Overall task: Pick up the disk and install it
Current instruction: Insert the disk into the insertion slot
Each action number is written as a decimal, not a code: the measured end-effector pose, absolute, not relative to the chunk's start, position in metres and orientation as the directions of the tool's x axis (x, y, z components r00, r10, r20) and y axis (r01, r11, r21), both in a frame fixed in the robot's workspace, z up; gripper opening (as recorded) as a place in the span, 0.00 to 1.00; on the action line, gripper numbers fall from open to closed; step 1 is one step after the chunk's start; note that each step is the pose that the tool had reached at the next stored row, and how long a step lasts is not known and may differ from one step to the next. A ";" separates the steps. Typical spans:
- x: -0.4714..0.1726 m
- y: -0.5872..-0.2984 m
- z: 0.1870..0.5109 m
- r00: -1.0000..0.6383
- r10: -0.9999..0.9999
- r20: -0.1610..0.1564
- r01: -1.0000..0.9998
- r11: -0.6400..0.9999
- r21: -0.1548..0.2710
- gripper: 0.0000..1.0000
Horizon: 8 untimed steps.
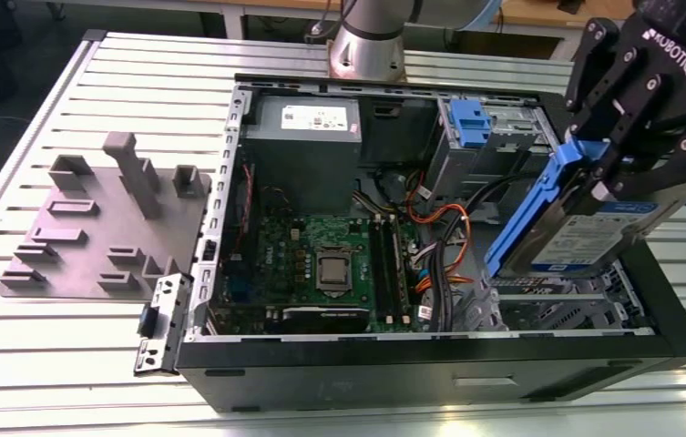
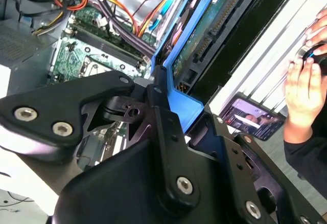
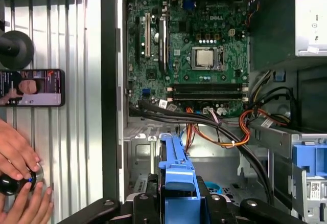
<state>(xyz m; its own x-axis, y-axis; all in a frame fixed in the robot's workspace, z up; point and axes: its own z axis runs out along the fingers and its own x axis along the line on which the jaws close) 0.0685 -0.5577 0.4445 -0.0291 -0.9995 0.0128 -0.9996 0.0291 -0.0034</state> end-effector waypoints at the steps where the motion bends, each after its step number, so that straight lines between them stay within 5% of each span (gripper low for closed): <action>1: 0.070 -0.558 0.444 -0.029 -0.999 0.013 -1.000 0.029 -0.003 0.37; 8: 0.075 -0.559 0.439 -0.029 -0.999 0.013 -1.000 0.029 -0.003 0.37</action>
<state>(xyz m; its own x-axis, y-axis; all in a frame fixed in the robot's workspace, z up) 0.0753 -0.5588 0.4385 -0.0292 -0.9995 0.0129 -0.9996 0.0292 -0.0034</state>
